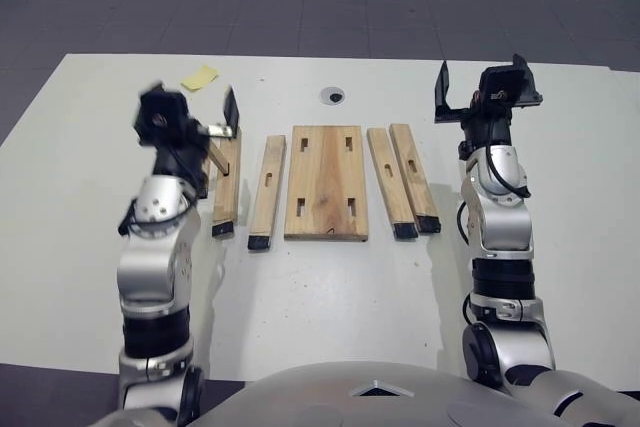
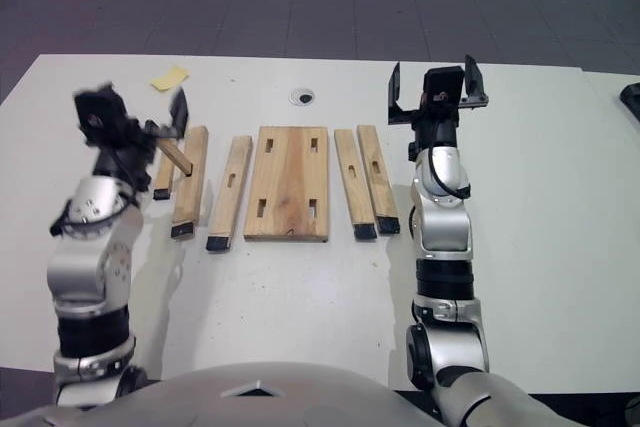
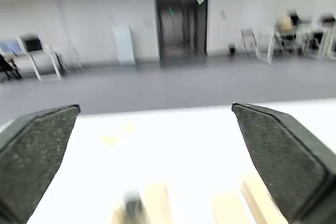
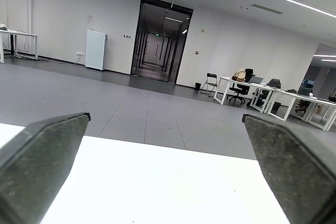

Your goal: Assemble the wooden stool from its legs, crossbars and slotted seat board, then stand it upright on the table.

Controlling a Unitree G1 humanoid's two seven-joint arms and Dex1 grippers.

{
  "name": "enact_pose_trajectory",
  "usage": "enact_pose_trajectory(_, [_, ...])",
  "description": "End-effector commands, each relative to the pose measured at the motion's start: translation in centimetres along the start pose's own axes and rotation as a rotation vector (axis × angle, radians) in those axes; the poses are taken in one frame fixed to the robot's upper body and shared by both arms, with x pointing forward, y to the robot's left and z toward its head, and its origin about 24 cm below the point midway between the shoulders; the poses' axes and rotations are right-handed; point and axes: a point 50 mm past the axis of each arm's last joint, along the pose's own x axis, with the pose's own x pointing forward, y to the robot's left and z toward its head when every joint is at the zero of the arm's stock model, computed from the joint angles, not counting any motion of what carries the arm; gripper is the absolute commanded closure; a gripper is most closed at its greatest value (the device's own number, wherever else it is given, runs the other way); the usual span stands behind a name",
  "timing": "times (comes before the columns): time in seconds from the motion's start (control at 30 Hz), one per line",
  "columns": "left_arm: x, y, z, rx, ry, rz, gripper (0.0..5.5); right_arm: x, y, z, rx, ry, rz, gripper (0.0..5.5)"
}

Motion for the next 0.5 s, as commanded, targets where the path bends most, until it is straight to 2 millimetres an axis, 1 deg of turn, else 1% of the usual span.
enact_pose_trajectory(0.03, [-2.6, 0.3, -2.7, 0.107, 0.125, -0.03, 0.12, -0.7, -0.1, -0.3, 0.006, 0.02, -0.02, 0.1])
enact_pose_trajectory(0.13, [-3.7, 1.0, -4.4, 0.136, 0.205, -0.043, 0.12, -1.3, -0.1, -0.7, 0.008, 0.037, -0.026, 0.1])
enact_pose_trajectory(0.27, [-4.7, 0.9, -6.6, 0.133, 0.294, -0.071, 0.12, -1.7, 0.2, -0.8, 0.013, 0.046, -0.022, 0.1])
enact_pose_trajectory(0.37, [-5.5, 0.6, -7.4, 0.122, 0.32, -0.082, 0.12, -1.6, 0.3, -0.7, 0.014, 0.049, -0.009, 0.1])
enact_pose_trajectory(0.47, [-6.1, 0.8, -8.5, 0.124, 0.356, -0.046, 0.12, -1.6, 0.2, -0.7, 0.011, 0.05, -0.004, 0.1])
enact_pose_trajectory(0.5, [-6.3, 0.9, -8.7, 0.128, 0.363, -0.033, 0.26, -1.6, 0.1, -0.7, 0.01, 0.051, -0.003, 0.1])
